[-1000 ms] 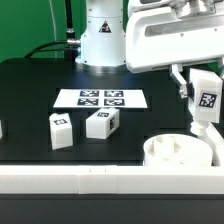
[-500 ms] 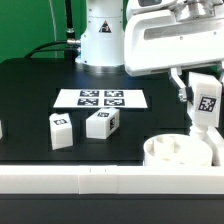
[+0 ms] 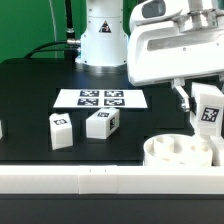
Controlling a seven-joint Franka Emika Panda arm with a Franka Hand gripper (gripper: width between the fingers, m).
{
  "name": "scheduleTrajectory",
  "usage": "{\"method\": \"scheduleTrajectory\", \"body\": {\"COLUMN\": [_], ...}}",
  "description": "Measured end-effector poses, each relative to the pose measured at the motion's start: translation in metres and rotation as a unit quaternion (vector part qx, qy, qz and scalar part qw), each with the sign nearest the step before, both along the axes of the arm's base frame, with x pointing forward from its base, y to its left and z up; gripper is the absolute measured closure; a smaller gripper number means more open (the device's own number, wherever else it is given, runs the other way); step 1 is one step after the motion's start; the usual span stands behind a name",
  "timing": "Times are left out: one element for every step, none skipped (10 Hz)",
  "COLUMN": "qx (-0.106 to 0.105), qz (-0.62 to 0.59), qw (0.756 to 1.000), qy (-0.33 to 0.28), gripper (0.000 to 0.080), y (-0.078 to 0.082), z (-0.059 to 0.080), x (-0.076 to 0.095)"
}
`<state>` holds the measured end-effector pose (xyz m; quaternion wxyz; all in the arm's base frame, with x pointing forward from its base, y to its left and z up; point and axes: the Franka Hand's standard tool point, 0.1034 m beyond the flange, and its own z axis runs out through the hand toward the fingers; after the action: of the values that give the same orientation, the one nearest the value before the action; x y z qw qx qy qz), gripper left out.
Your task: Assemble stool
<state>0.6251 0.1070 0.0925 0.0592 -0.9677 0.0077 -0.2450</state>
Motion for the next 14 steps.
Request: {"method": "scheduleTrajectory", "body": {"qx": [0.000, 0.000, -0.001, -0.001, -0.001, -0.002, -0.004, -0.005, -0.006, -0.006, -0.008, -0.008, -0.009, -0.010], "qz": [0.001, 0.002, 0.003, 0.003, 0.003, 0.004, 0.007, 0.008, 0.009, 0.008, 0.009, 0.010, 0.012, 0.013], "qw": [1.000, 1.000, 1.000, 1.000, 1.000, 1.000, 1.000, 1.000, 1.000, 1.000, 1.000, 0.999, 0.999, 0.999], "qy": [0.002, 0.004, 0.007, 0.008, 0.009, 0.011, 0.009, 0.005, -0.002, -0.012, -0.028, -0.035, -0.035, -0.036], "gripper": [0.0475, 0.0475, 0.0475, 0.0475, 0.0475, 0.0475, 0.0475, 0.0475, 0.0475, 0.0475, 0.0475, 0.0475, 0.0475, 0.0392], "y": [0.001, 0.002, 0.003, 0.003, 0.003, 0.003, 0.002, 0.001, 0.001, 0.001, 0.000, 0.000, 0.000, 0.000], "z": [-0.003, -0.005, -0.009, -0.011, -0.012, -0.015, -0.015, -0.015, -0.015, -0.015, -0.015, -0.015, -0.015, -0.015], "x": [-0.001, -0.003, -0.004, -0.004, -0.005, -0.006, -0.006, -0.007, -0.007, -0.007, -0.006, -0.007, -0.007, -0.007]}}
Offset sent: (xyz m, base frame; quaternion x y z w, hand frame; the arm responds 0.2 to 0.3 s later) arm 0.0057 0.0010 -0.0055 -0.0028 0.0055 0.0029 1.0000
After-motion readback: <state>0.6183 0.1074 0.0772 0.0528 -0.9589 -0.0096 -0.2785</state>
